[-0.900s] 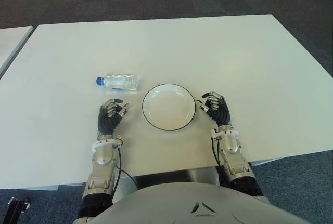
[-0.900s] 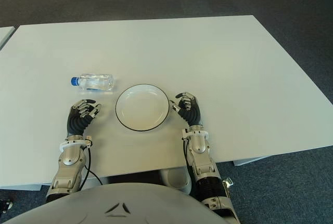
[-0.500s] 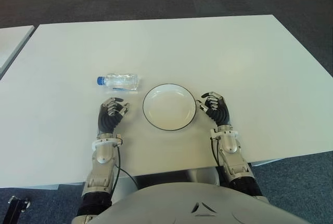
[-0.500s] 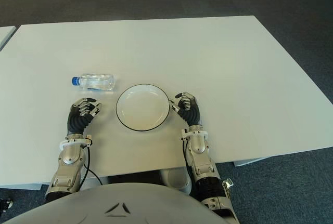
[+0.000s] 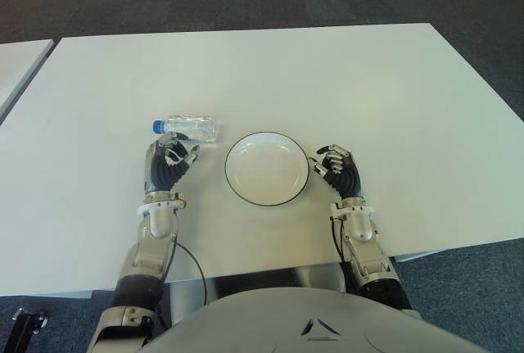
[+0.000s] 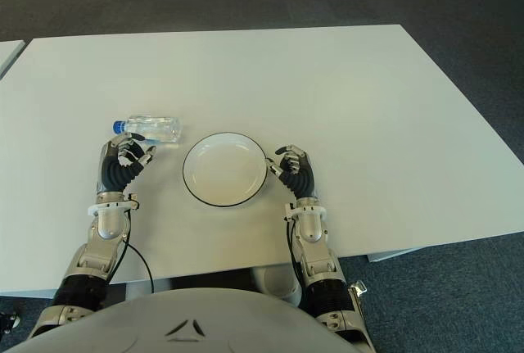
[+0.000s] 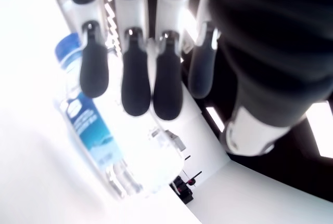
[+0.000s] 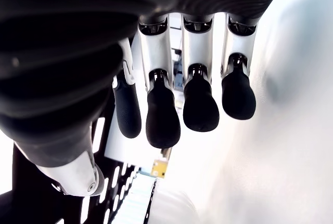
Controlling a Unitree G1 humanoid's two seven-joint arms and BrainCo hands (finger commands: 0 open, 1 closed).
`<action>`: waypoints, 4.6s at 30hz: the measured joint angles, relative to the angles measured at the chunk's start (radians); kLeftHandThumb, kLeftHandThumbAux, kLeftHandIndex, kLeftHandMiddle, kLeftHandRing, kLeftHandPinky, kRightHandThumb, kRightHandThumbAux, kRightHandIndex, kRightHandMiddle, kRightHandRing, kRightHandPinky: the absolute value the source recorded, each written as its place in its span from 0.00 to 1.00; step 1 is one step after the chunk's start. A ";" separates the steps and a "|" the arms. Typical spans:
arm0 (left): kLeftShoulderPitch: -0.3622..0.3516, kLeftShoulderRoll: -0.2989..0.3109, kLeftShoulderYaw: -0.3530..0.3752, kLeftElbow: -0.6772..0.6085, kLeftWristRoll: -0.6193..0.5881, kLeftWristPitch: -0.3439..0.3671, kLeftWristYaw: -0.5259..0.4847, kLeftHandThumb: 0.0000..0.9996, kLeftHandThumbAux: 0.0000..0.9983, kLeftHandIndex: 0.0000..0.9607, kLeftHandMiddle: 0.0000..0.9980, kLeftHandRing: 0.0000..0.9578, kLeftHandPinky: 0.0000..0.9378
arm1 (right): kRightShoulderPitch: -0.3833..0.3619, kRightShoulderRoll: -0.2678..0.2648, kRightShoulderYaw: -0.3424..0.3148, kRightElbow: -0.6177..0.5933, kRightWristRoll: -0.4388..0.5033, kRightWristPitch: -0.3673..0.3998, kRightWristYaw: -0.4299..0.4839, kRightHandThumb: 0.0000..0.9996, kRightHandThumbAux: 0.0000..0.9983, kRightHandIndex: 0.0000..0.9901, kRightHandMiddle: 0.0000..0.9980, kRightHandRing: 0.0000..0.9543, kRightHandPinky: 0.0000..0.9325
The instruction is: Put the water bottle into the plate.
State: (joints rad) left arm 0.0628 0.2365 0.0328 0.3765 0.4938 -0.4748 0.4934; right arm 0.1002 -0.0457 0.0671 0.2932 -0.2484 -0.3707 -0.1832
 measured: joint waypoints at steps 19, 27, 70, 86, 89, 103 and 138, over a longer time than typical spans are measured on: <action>-0.218 0.135 -0.110 0.063 0.309 0.246 0.161 0.58 0.66 0.22 0.25 0.24 0.24 | 0.000 0.002 -0.001 0.009 0.000 -0.001 -0.010 0.71 0.73 0.44 0.75 0.79 0.78; -0.407 0.259 -0.198 0.350 0.361 0.197 0.297 0.59 0.45 0.03 0.04 0.03 0.03 | 0.001 0.001 -0.003 0.011 -0.001 -0.001 -0.018 0.71 0.73 0.44 0.76 0.79 0.79; -0.727 0.356 -0.725 0.856 0.502 0.026 0.177 0.52 0.17 0.00 0.00 0.00 0.00 | 0.010 -0.016 -0.007 -0.019 -0.019 0.036 -0.028 0.71 0.73 0.44 0.74 0.77 0.79; -0.757 0.360 -0.824 0.881 0.519 -0.020 0.169 0.52 0.17 0.00 0.00 0.00 0.00 | 0.020 -0.017 -0.007 -0.033 -0.021 0.046 -0.028 0.70 0.73 0.44 0.73 0.76 0.78; -0.763 0.361 -0.834 0.881 0.519 -0.024 0.165 0.51 0.18 0.00 0.00 0.00 0.00 | 0.021 -0.017 -0.007 -0.038 -0.023 0.053 -0.028 0.70 0.73 0.44 0.73 0.77 0.79; -0.774 0.348 -0.822 0.926 0.468 0.004 0.064 0.54 0.20 0.00 0.00 0.00 0.00 | 0.026 -0.019 -0.007 -0.046 -0.024 0.067 -0.029 0.70 0.73 0.44 0.74 0.77 0.78; -0.756 0.261 -0.405 0.943 0.007 0.179 -0.509 0.58 0.40 0.00 0.00 0.00 0.07 | 0.040 -0.028 -0.009 -0.060 -0.018 0.067 -0.024 0.70 0.73 0.44 0.72 0.75 0.77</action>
State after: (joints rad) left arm -0.6936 0.4979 -0.3719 1.3199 0.5005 -0.2954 -0.0155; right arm 0.1406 -0.0732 0.0581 0.2336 -0.2660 -0.3041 -0.2074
